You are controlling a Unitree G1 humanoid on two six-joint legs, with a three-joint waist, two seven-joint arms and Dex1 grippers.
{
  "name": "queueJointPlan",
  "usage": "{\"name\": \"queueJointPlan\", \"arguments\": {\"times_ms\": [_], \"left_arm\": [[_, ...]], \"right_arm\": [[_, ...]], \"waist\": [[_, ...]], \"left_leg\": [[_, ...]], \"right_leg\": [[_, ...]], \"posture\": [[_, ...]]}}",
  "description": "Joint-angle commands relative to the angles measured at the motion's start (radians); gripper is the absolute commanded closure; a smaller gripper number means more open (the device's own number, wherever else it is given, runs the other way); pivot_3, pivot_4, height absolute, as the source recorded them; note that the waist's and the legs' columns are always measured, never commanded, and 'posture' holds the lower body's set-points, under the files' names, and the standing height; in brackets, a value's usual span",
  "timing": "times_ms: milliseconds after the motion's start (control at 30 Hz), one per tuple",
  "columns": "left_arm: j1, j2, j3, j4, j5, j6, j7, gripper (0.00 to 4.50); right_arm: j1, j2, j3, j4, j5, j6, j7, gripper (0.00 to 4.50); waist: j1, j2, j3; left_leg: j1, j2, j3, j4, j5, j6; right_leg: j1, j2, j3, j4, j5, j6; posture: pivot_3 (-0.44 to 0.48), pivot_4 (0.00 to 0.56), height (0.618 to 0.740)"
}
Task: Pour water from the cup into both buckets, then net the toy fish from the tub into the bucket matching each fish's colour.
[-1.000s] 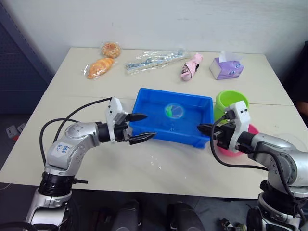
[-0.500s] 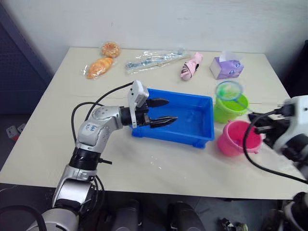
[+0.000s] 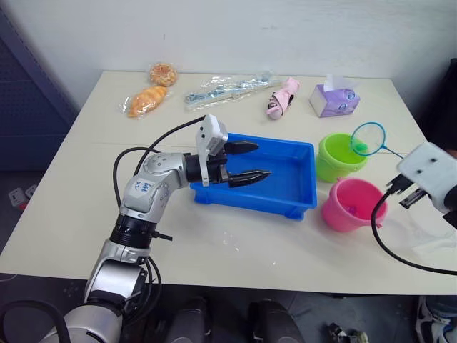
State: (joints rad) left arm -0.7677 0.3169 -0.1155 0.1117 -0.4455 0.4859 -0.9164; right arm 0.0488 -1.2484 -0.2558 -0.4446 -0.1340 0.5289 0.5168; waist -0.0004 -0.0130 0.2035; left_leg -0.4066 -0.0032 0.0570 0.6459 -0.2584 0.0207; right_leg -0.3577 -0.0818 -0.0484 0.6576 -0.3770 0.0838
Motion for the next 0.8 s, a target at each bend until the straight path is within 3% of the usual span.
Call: {"name": "queueJointPlan", "arguments": {"times_ms": [33,333,600,667,800], "left_arm": [[-0.003,0.007,0.024,-0.046,-0.003,-0.012,0.006,0.13],[0.008,0.021,0.028,-0.057,-0.001,-0.012,0.009,0.13],[0.008,0.025,0.037,-0.058,0.003,-0.011,0.012,0.13],[0.024,0.042,0.03,-0.068,0.007,-0.008,-0.002,0.13],[0.068,0.117,0.03,-0.126,-0.029,0.031,-0.081,0.13]], "right_arm": [[0.001,-0.057,0.009,0.089,-0.128,-0.198,-0.022,4.5],[-0.039,-0.08,0.009,0.197,-0.236,-0.441,0.008,4.5],[-0.088,-0.025,-0.021,0.234,-0.276,-0.463,0.0,4.5],[-0.144,0.077,-0.067,0.202,-0.143,-0.352,0.023,4.5],[-0.242,0.313,-0.161,0.016,0.294,-0.04,0.161,4.5]], "waist": [[0.0,0.0,0.0],[0.001,0.0,0.0],[0.0,0.0,0.0],[-0.002,-0.001,0.0],[-0.003,-0.001,0.0]], "left_leg": [[0.0,0.0,0.0,0.0,0.0,0.0],[0.0,0.001,0.0,0.001,0.001,-0.001],[0.0,0.001,0.0,0.001,0.001,-0.001],[0.0,0.001,0.0,0.001,0.001,-0.001],[0.001,0.003,-0.001,0.001,0.001,-0.002]], "right_leg": [[0.0,0.0,0.0,0.0,0.0,0.0],[0.0,0.001,0.0,0.0,0.0,0.0],[0.001,0.001,0.0,0.0,0.0,0.0],[0.001,0.001,0.0,0.0,0.0,0.0],[0.001,0.003,-0.001,0.001,0.0,0.0]], "posture": [[0.0,0.15,0.739],[0.0,0.15,0.739],[0.0,0.15,0.739],[0.0,0.15,0.739],[0.0,0.15,0.739]]}}
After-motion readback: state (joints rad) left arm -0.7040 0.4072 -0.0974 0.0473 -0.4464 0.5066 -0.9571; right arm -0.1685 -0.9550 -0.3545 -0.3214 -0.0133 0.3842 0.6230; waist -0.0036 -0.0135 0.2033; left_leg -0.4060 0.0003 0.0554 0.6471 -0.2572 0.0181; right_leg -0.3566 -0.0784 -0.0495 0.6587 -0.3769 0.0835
